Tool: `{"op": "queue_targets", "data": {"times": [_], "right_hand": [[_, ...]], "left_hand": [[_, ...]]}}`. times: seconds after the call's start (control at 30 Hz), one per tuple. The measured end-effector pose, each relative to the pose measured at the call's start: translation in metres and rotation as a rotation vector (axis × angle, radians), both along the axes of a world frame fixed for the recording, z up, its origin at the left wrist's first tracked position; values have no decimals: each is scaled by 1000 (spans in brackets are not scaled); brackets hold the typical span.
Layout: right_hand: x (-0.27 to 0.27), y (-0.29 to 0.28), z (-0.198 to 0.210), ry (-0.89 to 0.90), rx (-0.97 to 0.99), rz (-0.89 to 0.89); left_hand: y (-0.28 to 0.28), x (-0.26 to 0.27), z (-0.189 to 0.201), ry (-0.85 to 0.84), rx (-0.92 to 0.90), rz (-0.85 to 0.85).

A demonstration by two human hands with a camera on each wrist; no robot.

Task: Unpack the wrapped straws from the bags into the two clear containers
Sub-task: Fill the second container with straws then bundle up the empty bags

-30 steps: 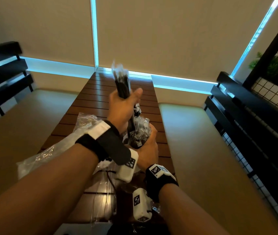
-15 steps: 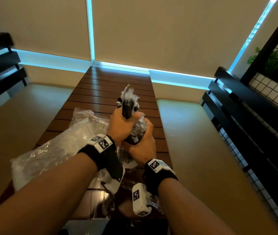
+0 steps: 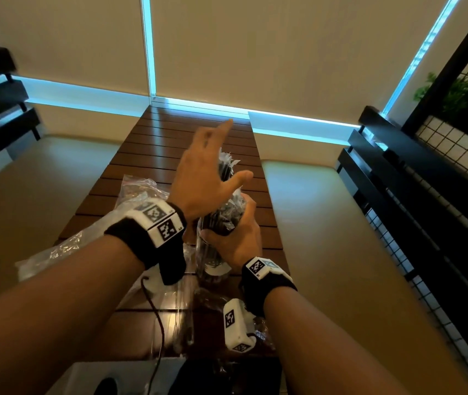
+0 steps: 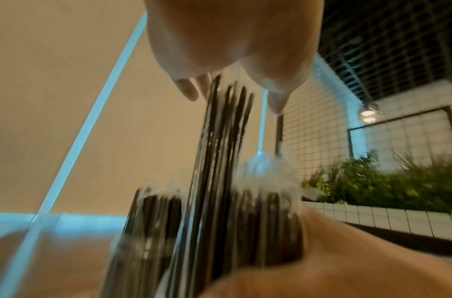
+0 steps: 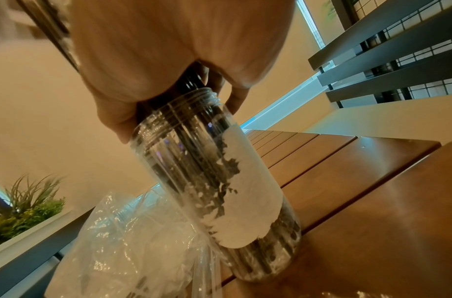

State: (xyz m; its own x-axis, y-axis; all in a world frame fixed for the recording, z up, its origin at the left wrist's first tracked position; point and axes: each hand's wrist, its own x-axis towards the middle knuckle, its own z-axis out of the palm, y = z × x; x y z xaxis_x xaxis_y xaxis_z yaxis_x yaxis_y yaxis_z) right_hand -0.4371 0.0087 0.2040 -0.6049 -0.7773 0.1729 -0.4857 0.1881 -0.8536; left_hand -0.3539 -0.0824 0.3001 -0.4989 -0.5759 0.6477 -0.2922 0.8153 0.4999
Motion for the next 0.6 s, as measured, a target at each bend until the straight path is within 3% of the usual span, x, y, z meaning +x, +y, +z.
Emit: {"op": "queue_targets", "data": {"times": [0.07,0.17,0.4,0.6], "right_hand": [[-1,0,1,-2,7,0],[-2,-1,1,-9,28,2],[-3,-5,-5,85,-2,35],[-6,-4,-7,80,-18,54]], "left_hand": [[1,-8,12,-147,-150,-33],[0,-14,7,-414,-199,-4],[14,3,-48,-501,22,-46],[7,6,-49,-616,64,-84]]}}
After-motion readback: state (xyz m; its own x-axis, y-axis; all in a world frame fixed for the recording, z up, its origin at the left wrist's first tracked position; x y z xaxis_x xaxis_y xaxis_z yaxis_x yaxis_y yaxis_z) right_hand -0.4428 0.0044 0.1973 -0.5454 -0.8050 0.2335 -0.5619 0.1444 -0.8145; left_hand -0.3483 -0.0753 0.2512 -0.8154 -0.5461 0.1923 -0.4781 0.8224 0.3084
